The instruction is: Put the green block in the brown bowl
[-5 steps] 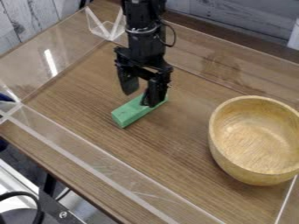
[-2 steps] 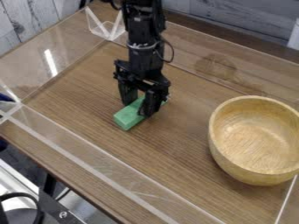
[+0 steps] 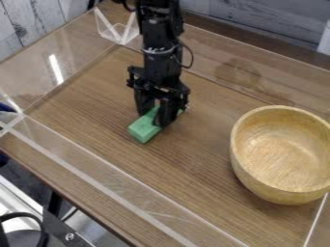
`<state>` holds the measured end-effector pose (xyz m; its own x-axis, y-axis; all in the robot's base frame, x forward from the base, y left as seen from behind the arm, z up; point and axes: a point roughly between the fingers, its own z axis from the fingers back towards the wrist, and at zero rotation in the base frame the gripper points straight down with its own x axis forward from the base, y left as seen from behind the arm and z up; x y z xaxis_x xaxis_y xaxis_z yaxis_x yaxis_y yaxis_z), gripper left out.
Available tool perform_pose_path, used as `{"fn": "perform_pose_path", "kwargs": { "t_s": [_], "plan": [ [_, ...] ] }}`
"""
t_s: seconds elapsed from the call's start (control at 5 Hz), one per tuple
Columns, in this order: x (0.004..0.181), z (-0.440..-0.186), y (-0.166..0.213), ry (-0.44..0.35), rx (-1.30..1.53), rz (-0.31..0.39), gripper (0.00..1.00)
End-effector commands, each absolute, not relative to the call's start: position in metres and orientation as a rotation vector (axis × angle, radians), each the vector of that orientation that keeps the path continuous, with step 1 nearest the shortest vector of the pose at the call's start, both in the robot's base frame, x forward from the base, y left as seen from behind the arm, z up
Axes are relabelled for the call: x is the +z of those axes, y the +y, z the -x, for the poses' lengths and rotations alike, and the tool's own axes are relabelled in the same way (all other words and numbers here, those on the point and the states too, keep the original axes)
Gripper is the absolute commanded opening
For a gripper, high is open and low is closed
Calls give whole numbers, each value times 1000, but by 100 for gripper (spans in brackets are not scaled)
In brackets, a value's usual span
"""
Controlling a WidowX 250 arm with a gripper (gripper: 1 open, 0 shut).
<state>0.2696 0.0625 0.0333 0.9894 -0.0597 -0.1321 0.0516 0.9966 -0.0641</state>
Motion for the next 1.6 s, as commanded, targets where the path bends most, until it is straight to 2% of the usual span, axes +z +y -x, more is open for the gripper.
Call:
{"fn": "perform_pose_path", "kwargs": {
  "t_s": [0.0, 0.4, 0.8, 1.2, 1.4],
  "plan": [
    [76, -293, 64, 5, -56, 43, 0],
    [124, -340, 44, -102, -80, 53, 0],
    [80, -339, 60, -51, -69, 25, 0],
    [53, -350, 75, -34, -44, 4, 0],
    [64, -355, 79, -67, -36, 5, 0]
  ]
}}
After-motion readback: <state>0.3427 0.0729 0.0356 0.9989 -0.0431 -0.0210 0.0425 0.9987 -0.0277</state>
